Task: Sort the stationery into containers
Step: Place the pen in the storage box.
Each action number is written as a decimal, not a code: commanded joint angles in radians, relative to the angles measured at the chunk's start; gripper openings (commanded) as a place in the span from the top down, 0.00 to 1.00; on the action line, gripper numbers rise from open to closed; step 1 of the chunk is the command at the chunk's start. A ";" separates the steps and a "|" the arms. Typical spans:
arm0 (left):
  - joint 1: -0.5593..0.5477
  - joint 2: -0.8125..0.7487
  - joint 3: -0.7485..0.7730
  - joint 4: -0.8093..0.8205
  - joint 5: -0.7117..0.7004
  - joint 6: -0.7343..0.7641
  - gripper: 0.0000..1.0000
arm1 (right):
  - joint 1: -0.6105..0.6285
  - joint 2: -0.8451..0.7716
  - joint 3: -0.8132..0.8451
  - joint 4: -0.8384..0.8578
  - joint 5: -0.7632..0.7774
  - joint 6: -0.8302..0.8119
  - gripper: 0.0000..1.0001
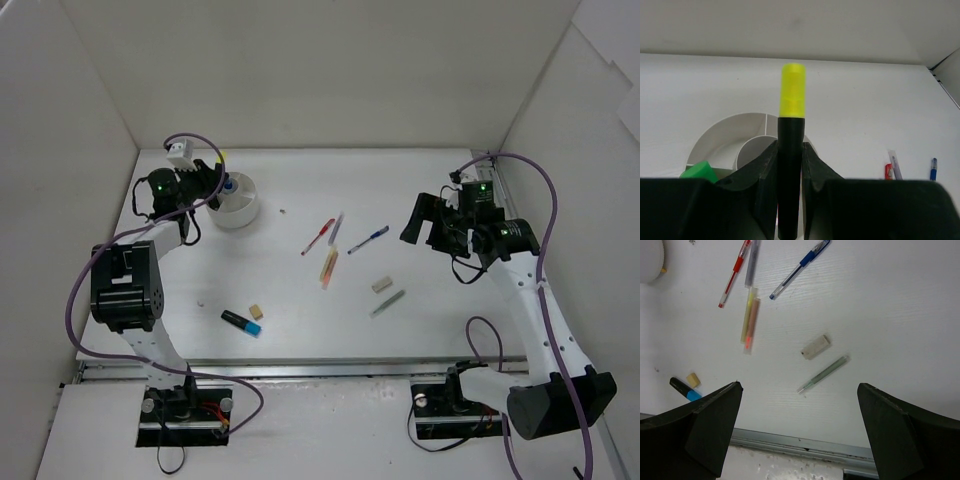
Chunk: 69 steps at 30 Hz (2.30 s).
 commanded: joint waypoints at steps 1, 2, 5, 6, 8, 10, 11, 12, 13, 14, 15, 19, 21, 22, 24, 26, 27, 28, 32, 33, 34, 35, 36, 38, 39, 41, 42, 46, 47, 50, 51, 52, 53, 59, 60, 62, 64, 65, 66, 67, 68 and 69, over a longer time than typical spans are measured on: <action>0.006 -0.029 0.048 0.037 -0.088 0.057 1.00 | -0.018 -0.022 -0.001 0.034 0.011 -0.013 0.02; 0.006 -0.029 0.039 0.035 -0.096 0.055 1.00 | -0.018 -0.024 -0.003 0.033 0.013 -0.011 0.02; 0.006 -0.041 0.007 0.060 -0.116 0.057 1.00 | -0.024 -0.025 -0.007 0.033 0.011 -0.010 0.02; 0.006 -0.045 0.000 0.066 -0.125 0.057 1.00 | -0.025 -0.024 -0.009 0.033 0.011 -0.010 0.02; 0.006 -0.049 -0.009 0.074 -0.144 0.063 1.00 | -0.027 -0.024 -0.010 0.034 0.011 -0.008 0.02; 0.006 -0.051 -0.012 0.083 -0.164 0.066 1.00 | -0.028 -0.021 -0.015 0.033 0.011 -0.008 0.02; 0.006 -0.045 -0.009 0.086 -0.171 0.067 1.00 | -0.030 -0.022 -0.018 0.033 0.011 -0.007 0.02; 0.006 -0.039 -0.006 0.095 -0.176 0.066 1.00 | -0.033 -0.019 -0.018 0.034 0.011 -0.008 0.02; 0.006 -0.029 -0.001 0.100 -0.179 0.063 1.00 | -0.032 -0.022 -0.019 0.033 0.011 -0.008 0.02; 0.006 -0.014 0.008 0.104 -0.181 0.055 1.00 | -0.032 -0.021 -0.022 0.033 0.011 -0.008 0.02; 0.006 -0.009 0.011 0.112 -0.188 0.049 1.00 | -0.036 -0.024 -0.023 0.033 0.011 -0.008 0.02; -0.003 0.006 0.003 0.127 -0.233 0.047 1.00 | -0.041 -0.030 -0.029 0.033 0.020 -0.005 0.02; -0.003 0.003 -0.004 0.124 -0.245 0.047 1.00 | -0.044 -0.032 -0.030 0.034 0.022 -0.005 0.02; -0.003 0.003 -0.006 0.126 -0.246 0.047 1.00 | -0.044 -0.032 -0.029 0.033 0.022 -0.005 0.02; -0.003 0.006 0.008 0.091 -0.248 0.063 1.00 | -0.047 -0.026 -0.032 0.033 0.020 -0.005 0.02; -0.014 0.009 0.023 0.048 -0.263 0.072 1.00 | -0.044 -0.026 -0.035 0.033 0.020 -0.002 0.02; -0.014 0.011 0.025 0.040 -0.269 0.070 1.00 | -0.045 -0.024 -0.035 0.033 0.017 -0.002 0.02; -0.023 0.011 0.020 0.037 -0.282 0.070 1.00 | -0.047 -0.024 -0.038 0.033 0.017 -0.002 0.02; -0.023 0.021 0.020 0.049 -0.303 0.061 1.00 | -0.050 -0.030 -0.044 0.033 0.020 -0.003 0.02; -0.023 0.027 0.025 0.048 -0.302 0.060 1.00 | -0.050 -0.035 -0.044 0.033 0.024 -0.003 0.02; -0.032 0.032 0.029 0.045 -0.300 0.060 0.99 | -0.050 -0.036 -0.046 0.033 0.025 -0.002 0.02; -0.032 0.041 0.039 0.043 -0.302 0.060 0.99 | -0.048 -0.038 -0.046 0.033 0.025 -0.002 0.02; -0.032 0.046 0.040 0.043 -0.309 0.058 0.99 | -0.048 -0.042 -0.046 0.034 0.027 -0.002 0.02; -0.041 0.052 0.046 0.049 -0.332 0.063 0.99 | -0.053 -0.052 -0.050 0.034 0.027 -0.005 0.02; -0.041 0.054 0.046 0.049 -0.351 0.069 0.99 | -0.053 -0.055 -0.053 0.034 0.033 -0.005 0.02; -0.050 0.060 0.049 0.055 -0.365 0.083 0.99 | -0.055 -0.062 -0.053 0.034 0.037 -0.005 0.02; -0.050 0.061 0.051 0.058 -0.377 0.086 0.99 | -0.056 -0.062 -0.056 0.034 0.037 -0.005 0.02; -0.050 0.078 0.065 0.078 -0.377 0.090 0.99 | -0.055 -0.068 -0.058 0.033 0.037 -0.005 0.02; -0.050 0.080 0.069 0.075 -0.374 0.089 0.98 | -0.056 -0.070 -0.058 0.033 0.037 -0.004 0.02; -0.050 0.075 0.063 0.074 -0.375 0.087 0.96 | -0.058 -0.073 -0.059 0.034 0.039 -0.005 0.02; -0.050 0.072 0.057 0.078 -0.378 0.089 0.95 | -0.058 -0.075 -0.059 0.034 0.037 -0.004 0.02; -0.050 0.066 0.048 0.080 -0.384 0.087 0.89 | -0.056 -0.072 -0.059 0.033 0.037 -0.007 0.02; -0.050 0.063 0.046 0.080 -0.388 0.089 0.84 | -0.058 -0.070 -0.059 0.033 0.037 -0.007 0.02; -0.050 0.066 0.060 0.057 -0.388 0.100 0.66 | -0.058 -0.065 -0.059 0.033 0.024 -0.007 0.02; -0.050 0.069 0.062 0.054 -0.377 0.100 0.66 | -0.059 -0.068 -0.059 0.033 0.024 -0.007 0.02; -0.050 0.069 0.071 0.045 -0.371 0.098 0.68 | -0.059 -0.072 -0.061 0.033 0.024 -0.007 0.02; -0.050 0.069 0.072 0.038 -0.366 0.097 0.72 | -0.058 -0.078 -0.059 0.034 0.024 -0.007 0.02; -0.050 0.066 0.071 0.037 -0.363 0.098 0.72 | -0.058 -0.078 -0.062 0.034 0.025 -0.007 0.02; -0.050 0.058 0.065 0.037 -0.354 0.097 0.72 | -0.058 -0.079 -0.062 0.033 0.024 -0.005 0.02; -0.050 0.051 0.059 0.037 -0.349 0.093 0.70 | -0.059 -0.081 -0.061 0.033 0.024 -0.007 0.02; -0.050 0.040 0.053 0.038 -0.343 0.092 0.67 | -0.059 -0.082 -0.062 0.033 0.017 -0.008 0.02; -0.050 0.012 0.037 0.041 -0.336 0.092 0.55 | -0.058 -0.081 -0.062 0.033 0.014 -0.010 0.02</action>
